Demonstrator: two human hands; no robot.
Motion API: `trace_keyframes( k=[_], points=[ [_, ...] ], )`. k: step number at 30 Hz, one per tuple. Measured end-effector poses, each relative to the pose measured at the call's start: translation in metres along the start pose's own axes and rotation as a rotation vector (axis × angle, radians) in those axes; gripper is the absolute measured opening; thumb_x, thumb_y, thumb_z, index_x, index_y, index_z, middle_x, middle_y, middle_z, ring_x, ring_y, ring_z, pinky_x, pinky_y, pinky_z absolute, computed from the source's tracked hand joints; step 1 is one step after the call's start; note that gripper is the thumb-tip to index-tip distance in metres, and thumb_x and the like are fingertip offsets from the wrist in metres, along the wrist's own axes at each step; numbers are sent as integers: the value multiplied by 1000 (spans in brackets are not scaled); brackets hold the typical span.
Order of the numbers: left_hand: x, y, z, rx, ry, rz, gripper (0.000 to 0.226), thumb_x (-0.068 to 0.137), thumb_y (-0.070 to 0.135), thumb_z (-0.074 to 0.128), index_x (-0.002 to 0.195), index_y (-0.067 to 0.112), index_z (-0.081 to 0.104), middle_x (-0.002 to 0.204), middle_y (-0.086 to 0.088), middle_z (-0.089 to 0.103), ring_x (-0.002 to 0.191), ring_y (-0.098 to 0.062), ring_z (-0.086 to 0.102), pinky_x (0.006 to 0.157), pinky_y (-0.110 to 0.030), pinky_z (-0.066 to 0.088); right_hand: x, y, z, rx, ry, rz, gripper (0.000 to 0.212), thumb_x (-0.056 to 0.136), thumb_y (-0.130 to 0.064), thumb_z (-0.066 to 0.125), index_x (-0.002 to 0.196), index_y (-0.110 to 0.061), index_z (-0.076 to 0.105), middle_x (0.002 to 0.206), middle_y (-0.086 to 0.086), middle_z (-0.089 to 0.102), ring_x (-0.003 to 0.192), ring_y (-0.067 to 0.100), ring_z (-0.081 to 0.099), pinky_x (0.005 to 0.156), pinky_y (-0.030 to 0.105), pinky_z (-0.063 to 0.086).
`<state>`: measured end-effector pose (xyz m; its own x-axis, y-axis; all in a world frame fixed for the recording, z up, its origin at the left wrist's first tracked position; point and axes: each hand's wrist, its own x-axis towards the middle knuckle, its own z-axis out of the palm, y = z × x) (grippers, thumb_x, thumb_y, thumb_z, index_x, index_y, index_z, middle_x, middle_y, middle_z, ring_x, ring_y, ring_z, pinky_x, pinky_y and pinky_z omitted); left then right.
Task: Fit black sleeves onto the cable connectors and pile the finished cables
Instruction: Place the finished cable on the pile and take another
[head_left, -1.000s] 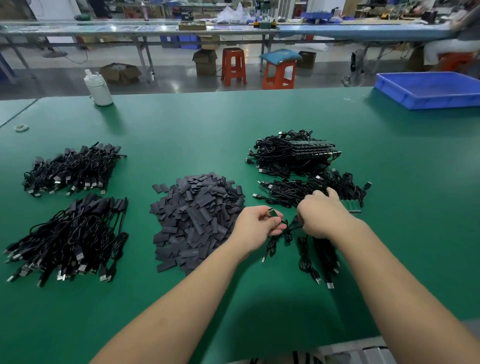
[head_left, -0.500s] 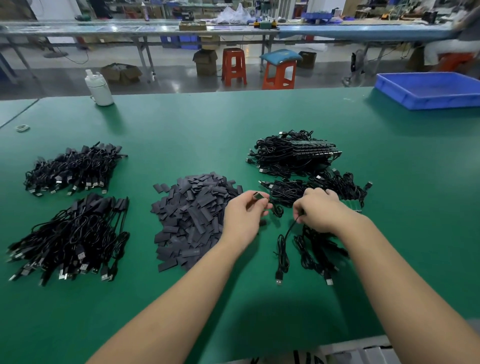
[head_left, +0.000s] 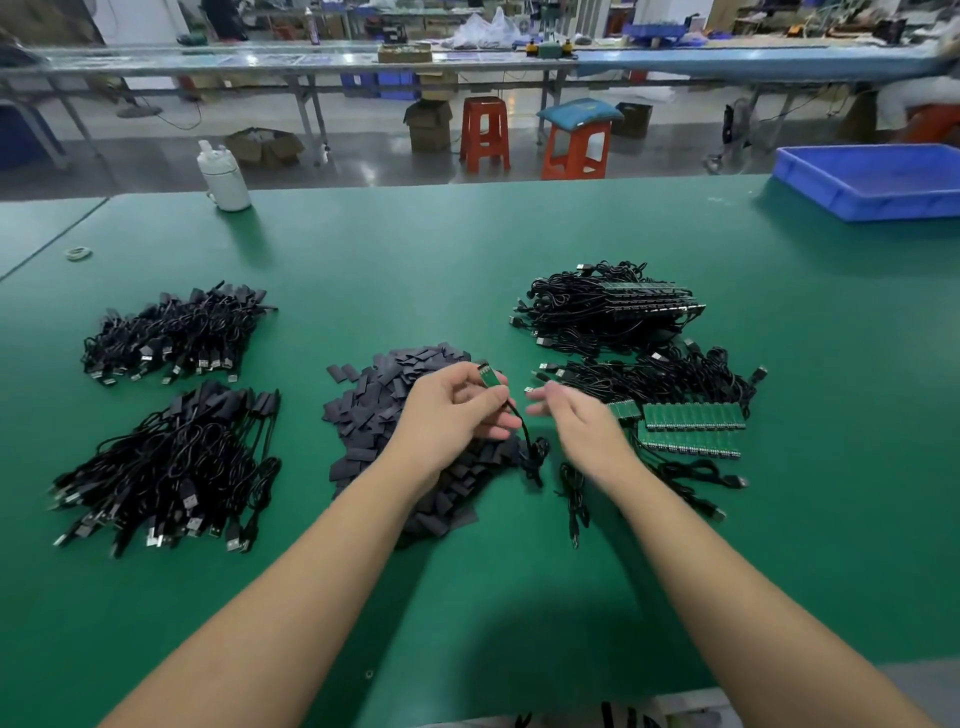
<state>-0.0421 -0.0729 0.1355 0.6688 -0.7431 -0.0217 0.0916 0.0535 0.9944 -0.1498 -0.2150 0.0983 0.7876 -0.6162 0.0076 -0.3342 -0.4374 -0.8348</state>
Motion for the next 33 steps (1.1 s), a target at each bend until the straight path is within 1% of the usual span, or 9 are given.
trace_keyframes(
  k=[3, 5, 7, 10, 12, 16, 19, 27, 33],
  points=[
    [1, -9, -8, -56, 50, -82, 10, 92, 4, 65, 98, 1, 57, 76, -17, 73, 68, -27, 73, 56, -29, 59, -6, -23, 24, 569, -286, 198, 53, 105, -52, 32, 98, -14, 68, 82, 5, 75, 68, 20, 70, 67, 30, 58],
    [1, -19, -18, 82, 108, -82, 11, 92, 12, 66, 95, 3, 60, 72, -10, 72, 64, -21, 71, 49, -27, 53, -11, -23, 33, 445, -313, 109, 45, 103, -50, 42, 85, -16, 65, 64, -6, 65, 52, 9, 58, 53, 21, 48],
    [0, -30, -33, 342, 147, -47, 14, 91, 25, 67, 82, 14, 67, 61, 4, 67, 52, -8, 60, 46, -18, 41, -12, -17, 41, 273, -278, 36, 28, 101, -41, 53, 83, -26, 68, 62, -19, 63, 55, -5, 53, 57, 13, 41],
    [-6, -44, -57, 641, 106, -69, 29, 93, 44, 60, 73, 25, 71, 53, 15, 57, 44, 0, 42, 48, -21, 35, -12, -7, 51, 257, -295, 69, 15, 98, -30, 62, 97, -27, 76, 92, -15, 74, 85, -2, 61, 78, 16, 44],
    [-13, -50, -71, 824, 62, -70, 28, 93, 49, 57, 78, 30, 71, 57, 16, 57, 51, -1, 45, 55, -25, 38, -14, -5, 57, 227, -291, 125, 16, 97, -31, 63, 95, -26, 79, 98, -10, 76, 93, 4, 64, 81, 19, 45],
    [-25, -58, -102, 1218, -5, -70, 12, 89, 44, 65, 88, 33, 68, 92, 12, 62, 87, -13, 60, 77, -32, 52, -19, 1, 65, 212, -294, 216, 21, 97, -27, 60, 87, -21, 78, 75, -5, 69, 46, 4, 46, 46, 16, 37],
    [-34, -69, -118, 1414, -102, -93, 20, 87, 47, 66, 101, 33, 63, 100, 10, 53, 95, -14, 58, 78, -31, 49, -22, 5, 75, 235, -340, 248, 22, 97, -23, 56, 87, -16, 75, 74, -4, 71, 44, 8, 41, 45, 19, 36],
    [-34, -78, -117, 1280, -68, 0, 19, 85, 35, 71, 80, 35, 53, 91, 15, 52, 84, -11, 56, 73, -32, 51, -25, 23, 84, 240, -438, 237, 16, 98, -29, 60, 103, -25, 74, 90, -9, 78, 41, 5, 36, 42, 17, 36],
    [-35, -75, -111, 752, -11, -79, 22, 93, 17, 64, 93, 39, 64, 66, 9, 61, 54, -8, 55, 58, -22, 50, -21, 29, 85, 290, -472, 268, 17, 96, -20, 60, 103, -23, 74, 88, -2, 77, 43, 7, 36, 43, 19, 35]
  ],
)
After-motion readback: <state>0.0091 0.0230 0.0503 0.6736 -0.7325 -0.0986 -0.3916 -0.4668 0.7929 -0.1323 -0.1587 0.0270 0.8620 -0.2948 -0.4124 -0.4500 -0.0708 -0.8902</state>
